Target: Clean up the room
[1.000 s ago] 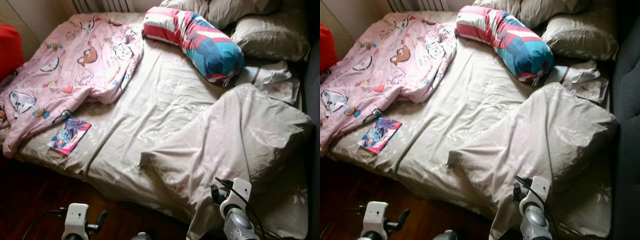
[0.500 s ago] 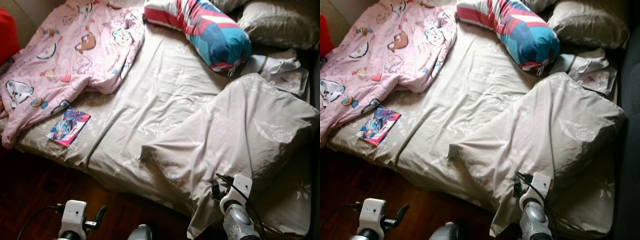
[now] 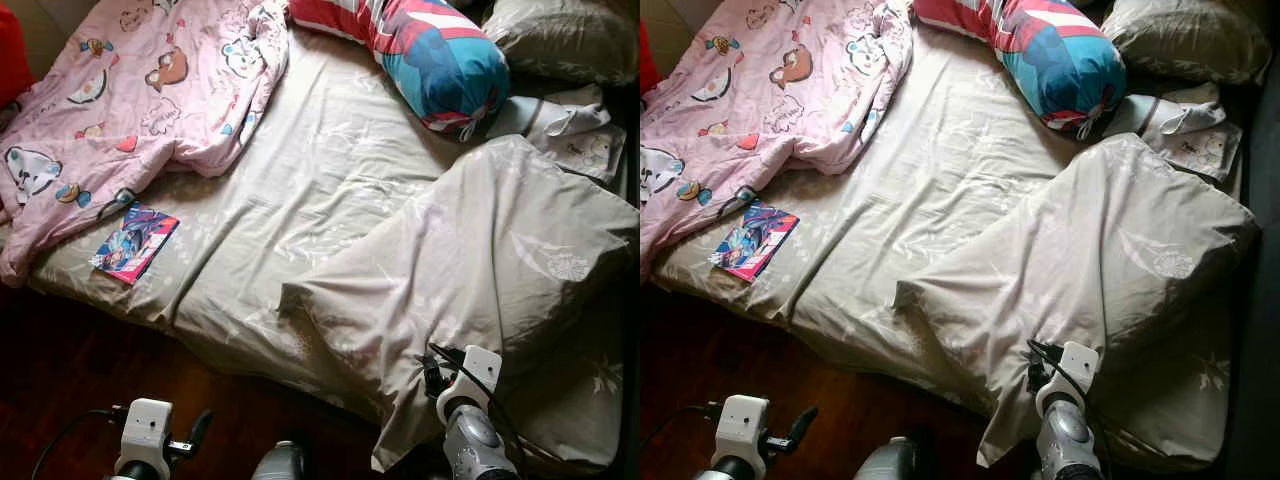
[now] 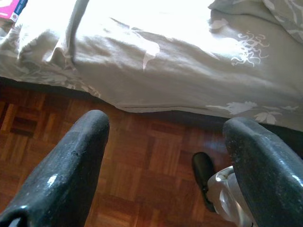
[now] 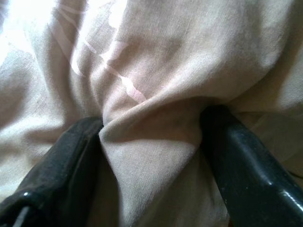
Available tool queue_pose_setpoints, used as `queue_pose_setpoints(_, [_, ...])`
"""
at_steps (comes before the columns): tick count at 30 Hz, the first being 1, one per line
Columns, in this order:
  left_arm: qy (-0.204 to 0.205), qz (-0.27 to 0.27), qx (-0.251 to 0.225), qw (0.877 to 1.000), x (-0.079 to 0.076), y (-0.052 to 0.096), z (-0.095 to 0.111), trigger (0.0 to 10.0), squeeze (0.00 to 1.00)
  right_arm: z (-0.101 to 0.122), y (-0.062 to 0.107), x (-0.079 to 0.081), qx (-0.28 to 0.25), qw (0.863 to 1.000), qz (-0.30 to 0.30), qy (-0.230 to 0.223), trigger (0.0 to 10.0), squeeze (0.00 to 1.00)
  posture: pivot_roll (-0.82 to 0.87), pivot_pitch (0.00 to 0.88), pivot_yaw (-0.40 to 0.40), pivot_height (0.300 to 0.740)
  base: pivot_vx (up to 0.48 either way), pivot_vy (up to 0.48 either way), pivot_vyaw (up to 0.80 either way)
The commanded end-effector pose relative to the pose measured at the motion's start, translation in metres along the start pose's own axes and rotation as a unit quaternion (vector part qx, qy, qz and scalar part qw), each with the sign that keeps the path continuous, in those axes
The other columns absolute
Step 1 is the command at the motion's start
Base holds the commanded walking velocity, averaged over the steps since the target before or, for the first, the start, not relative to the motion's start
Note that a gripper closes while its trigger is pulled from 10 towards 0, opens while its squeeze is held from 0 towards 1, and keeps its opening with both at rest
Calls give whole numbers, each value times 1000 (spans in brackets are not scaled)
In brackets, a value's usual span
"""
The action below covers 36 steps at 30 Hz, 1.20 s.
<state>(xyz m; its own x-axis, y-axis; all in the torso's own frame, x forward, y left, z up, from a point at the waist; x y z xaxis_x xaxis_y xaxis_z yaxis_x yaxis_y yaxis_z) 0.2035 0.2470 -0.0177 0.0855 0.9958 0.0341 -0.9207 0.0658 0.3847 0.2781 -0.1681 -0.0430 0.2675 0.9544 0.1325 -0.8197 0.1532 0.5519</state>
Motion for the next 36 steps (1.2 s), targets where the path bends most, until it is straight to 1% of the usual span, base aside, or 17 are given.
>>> queue_pose_setpoints(1, [6,8,24,1000,6,10,-11,10000,0,-35,10,9,66,998,15,1,0,0,192,365,193,740,0,0,0])
queue_pose_setpoints(6, [7,5,27,1000,3,9,-12,10000,0,-38,11,7,70,997,15,15,0,0,191,358,191,740,0,0,0])
queue_pose_setpoints(10, [6,3,28,1000,2,7,-12,10000,0,-39,11,6,73,997,14,16,0,0,185,352,185,740,0,0,0])
queue_pose_setpoints(17, [9,4,29,1000,0,2,-11,10000,0,-39,11,0,78,997,9,21,0,0,171,333,175,740,0,0,0])
queue_pose_setpoints(18, [9,3,30,1000,-1,1,-12,10000,0,-39,11,-2,80,996,6,29,0,0,169,330,174,740,0,0,0])
queue_pose_setpoints(21, [11,3,30,999,-3,-1,-12,10000,0,-41,11,-5,85,996,0,35,0,0,165,322,168,740,0,0,0])
queue_pose_setpoints(27, [14,6,36,999,-4,-4,-15,10000,0,-41,11,-8,91,995,-8,50,0,0,148,306,154,740,0,0,0])
queue_pose_setpoints(29, [16,6,38,999,-5,-5,-16,10000,0,-41,11,-10,91,995,-13,49,0,0,143,298,149,740,0,0,0])
queue_pose_setpoints(33, [19,9,39,999,-6,-10,-16,10000,0,-36,9,-19,84,994,-34,59,0,0,135,276,137,740,0,0,0])
queue_pose_setpoints(35, [22,12,39,999,-6,-13,-15,10000,0,-27,7,-27,67,994,-53,71,0,0,115,254,131,740,0,0,0])
queue_pose_setpoints(36, [22,13,40,999,-6,-16,-15,10000,0,-19,5,-32,50,993,-66,86,0,0,109,245,129,740,0,0,0])
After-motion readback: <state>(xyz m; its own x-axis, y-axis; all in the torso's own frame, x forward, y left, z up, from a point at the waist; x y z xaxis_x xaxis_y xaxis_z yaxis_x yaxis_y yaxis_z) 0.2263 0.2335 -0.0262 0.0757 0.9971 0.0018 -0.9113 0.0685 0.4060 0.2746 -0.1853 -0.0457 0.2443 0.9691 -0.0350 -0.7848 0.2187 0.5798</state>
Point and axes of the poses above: a point about 5 cm out from each wrist's last joint towards the gripper, its own y axis pointing back from the gripper into the wrist, its own z axis along the axis of the wrist's last joint, x = y × z, the point moved 2 cm from there along -y, pointing out of the wrist towards the gripper, and after that the axes turned 5 degrees about y, right-handed, at the moved point
